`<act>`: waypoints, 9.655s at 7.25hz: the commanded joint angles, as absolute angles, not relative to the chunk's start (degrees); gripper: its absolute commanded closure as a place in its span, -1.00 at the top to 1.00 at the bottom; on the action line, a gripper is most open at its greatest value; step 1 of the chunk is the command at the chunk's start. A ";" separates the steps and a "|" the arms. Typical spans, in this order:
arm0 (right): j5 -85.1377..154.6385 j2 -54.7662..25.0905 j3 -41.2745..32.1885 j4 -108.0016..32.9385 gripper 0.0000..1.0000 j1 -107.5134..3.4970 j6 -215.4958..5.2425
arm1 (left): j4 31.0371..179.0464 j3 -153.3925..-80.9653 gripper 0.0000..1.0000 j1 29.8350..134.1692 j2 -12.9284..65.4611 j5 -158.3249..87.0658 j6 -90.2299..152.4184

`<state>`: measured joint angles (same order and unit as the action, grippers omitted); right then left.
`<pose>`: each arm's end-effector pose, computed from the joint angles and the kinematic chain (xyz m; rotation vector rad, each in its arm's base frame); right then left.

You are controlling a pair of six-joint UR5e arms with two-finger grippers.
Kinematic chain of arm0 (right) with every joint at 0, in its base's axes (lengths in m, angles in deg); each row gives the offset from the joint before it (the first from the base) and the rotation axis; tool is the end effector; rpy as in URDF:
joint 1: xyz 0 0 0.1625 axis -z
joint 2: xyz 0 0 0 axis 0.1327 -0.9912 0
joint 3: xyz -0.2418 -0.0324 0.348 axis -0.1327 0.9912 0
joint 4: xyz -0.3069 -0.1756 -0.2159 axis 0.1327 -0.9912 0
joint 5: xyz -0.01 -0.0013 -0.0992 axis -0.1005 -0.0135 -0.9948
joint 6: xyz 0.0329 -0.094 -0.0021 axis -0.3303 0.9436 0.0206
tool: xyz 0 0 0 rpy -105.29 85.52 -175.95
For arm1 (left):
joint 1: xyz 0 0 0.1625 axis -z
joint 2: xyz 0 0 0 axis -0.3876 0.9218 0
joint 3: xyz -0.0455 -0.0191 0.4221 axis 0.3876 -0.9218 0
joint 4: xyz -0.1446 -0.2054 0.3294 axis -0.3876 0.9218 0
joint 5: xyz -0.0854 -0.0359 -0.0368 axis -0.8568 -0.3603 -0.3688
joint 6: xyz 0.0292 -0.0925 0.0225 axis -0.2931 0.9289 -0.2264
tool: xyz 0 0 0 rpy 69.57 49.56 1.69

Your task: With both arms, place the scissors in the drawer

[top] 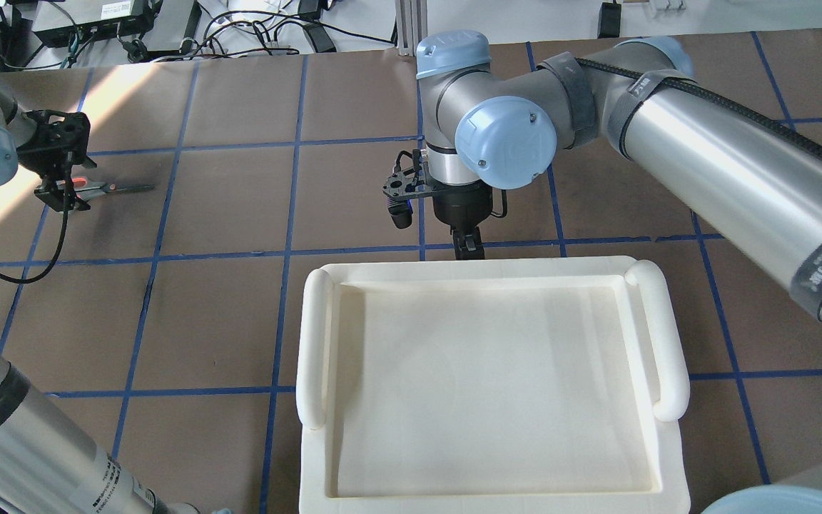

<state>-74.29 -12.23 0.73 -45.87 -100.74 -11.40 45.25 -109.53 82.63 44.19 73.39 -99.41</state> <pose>0.3158 -0.5062 0.2848 -2.0751 1.9117 0.5044 0.2328 -0.6742 0.2038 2.1132 2.2798 -0.0863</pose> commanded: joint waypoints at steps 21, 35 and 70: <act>-71.42 -6.55 8.47 -39.45 1.00 -100.04 -13.22 | 57.72 -108.12 -1.00 88.72 34.73 76.17 -94.33; -71.59 -4.01 10.84 -44.10 0.33 -99.87 -13.57 | 64.88 -109.00 -1.00 93.21 29.52 79.07 -89.28; -82.93 -36.88 5.04 -49.47 1.00 -90.37 -92.05 | 56.80 -120.16 -1.00 138.47 25.30 74.76 -46.04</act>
